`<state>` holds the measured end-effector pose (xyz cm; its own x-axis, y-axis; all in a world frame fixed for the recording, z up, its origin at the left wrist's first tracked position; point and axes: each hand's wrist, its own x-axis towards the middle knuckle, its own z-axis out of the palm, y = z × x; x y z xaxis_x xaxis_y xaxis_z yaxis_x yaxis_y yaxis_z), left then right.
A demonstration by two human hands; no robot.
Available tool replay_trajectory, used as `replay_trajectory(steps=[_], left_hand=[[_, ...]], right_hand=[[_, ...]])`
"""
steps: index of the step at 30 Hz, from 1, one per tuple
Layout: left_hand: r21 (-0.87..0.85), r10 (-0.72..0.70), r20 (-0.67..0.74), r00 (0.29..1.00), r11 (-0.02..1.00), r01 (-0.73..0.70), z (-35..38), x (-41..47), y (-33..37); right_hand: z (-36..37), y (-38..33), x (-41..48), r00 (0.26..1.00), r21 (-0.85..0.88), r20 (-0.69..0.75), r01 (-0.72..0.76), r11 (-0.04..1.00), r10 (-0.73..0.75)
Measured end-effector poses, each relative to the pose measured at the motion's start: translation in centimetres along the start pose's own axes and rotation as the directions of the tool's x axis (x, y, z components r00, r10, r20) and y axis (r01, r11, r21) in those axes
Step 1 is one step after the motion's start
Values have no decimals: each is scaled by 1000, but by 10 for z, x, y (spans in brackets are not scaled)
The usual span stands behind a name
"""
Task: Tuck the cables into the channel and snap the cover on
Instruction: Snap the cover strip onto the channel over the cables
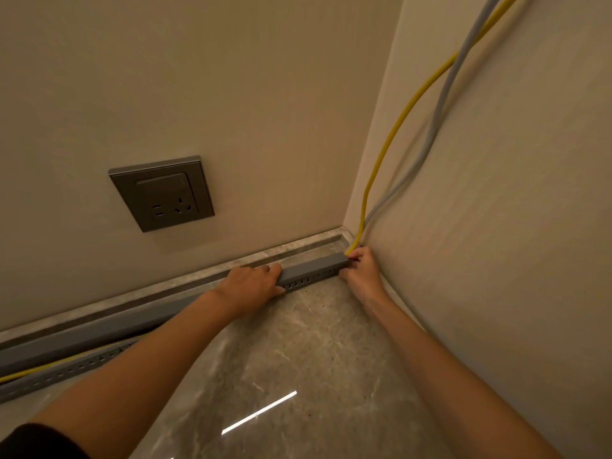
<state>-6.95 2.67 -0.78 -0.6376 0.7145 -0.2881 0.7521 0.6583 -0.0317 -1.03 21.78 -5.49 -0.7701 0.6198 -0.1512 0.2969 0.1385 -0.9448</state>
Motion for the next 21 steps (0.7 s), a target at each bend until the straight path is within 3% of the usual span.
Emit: replay_trajectory(steps=[4,8,12,21], left_hand=[[-73,10,55,998,997,-6,-3,-17,1],[-186,1,125,992,982,22,-4,-29,4],[-243,-17,156,988,968,55,0,-33,6],[-294,-4,21,1000,956,10,-6,-13,59]], right_hand=[[-13,-5,-15,986,226,158,-89,970,54],[-24,-4,-27,953,187,290,-148,971,90],[-27,5,-36,947,208,304,-169,963,100],[-36,12,-44,937,344,339,-202,917,79]])
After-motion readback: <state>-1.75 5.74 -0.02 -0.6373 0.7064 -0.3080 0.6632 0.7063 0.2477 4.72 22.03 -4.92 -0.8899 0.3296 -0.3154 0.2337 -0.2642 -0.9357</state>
